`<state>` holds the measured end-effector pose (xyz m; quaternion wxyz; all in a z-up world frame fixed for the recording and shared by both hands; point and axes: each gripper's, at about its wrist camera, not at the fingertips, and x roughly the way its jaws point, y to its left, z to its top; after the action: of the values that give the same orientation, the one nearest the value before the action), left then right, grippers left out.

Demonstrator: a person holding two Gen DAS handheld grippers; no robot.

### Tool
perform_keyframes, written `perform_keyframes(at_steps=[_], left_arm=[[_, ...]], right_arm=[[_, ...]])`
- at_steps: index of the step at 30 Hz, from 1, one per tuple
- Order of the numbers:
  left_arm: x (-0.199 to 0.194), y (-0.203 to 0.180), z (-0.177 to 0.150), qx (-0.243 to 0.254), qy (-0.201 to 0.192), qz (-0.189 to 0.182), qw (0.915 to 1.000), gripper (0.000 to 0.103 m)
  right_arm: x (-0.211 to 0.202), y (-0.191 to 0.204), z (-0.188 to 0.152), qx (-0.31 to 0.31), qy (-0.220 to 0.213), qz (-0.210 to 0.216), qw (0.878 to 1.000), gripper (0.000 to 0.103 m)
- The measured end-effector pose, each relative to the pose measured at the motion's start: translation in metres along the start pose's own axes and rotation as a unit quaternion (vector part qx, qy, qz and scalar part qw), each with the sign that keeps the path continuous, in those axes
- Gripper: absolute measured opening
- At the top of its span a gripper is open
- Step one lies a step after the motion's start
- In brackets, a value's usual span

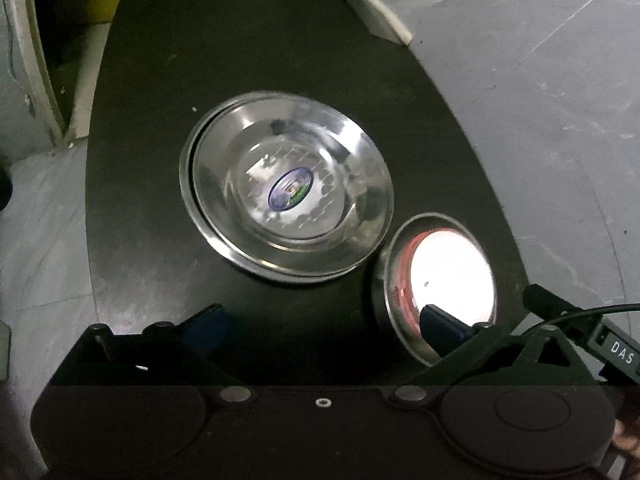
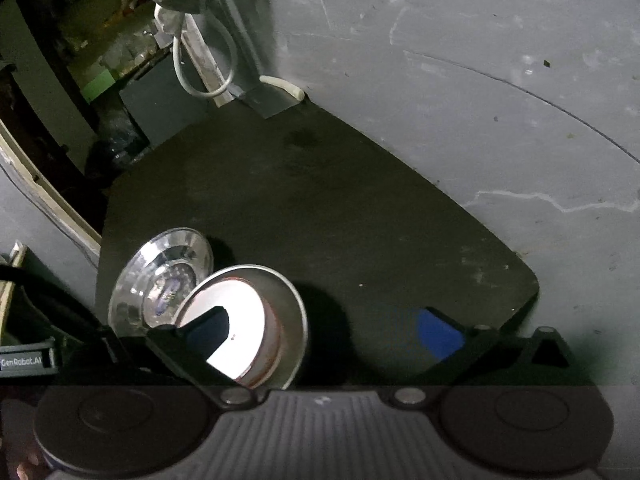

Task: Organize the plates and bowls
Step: 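Open both grippers and lift them away from the bowl stack, then grasp the rim of the steel bowl holding the white bowls with both grippers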

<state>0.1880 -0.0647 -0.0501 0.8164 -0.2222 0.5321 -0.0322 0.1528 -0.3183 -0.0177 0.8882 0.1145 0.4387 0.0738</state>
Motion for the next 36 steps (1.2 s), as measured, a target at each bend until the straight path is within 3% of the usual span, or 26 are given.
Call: perform_keyframes(at_steps=[13, 36], left_arm=[[0.022, -0.009, 0.002, 0.007, 0.039, 0.032, 0.9987, 0.102], [0.039, -0.009, 0.010, -0.009, 0.065, 0.047, 0.9967, 0.102]], right_arm=[[0.018, -0.016, 0.005, -0.012, 0.042, -0.040, 0.998, 0.103], [0.050, -0.021, 0.016, -0.049, 0.082, 0.001, 0.995, 0.103]])
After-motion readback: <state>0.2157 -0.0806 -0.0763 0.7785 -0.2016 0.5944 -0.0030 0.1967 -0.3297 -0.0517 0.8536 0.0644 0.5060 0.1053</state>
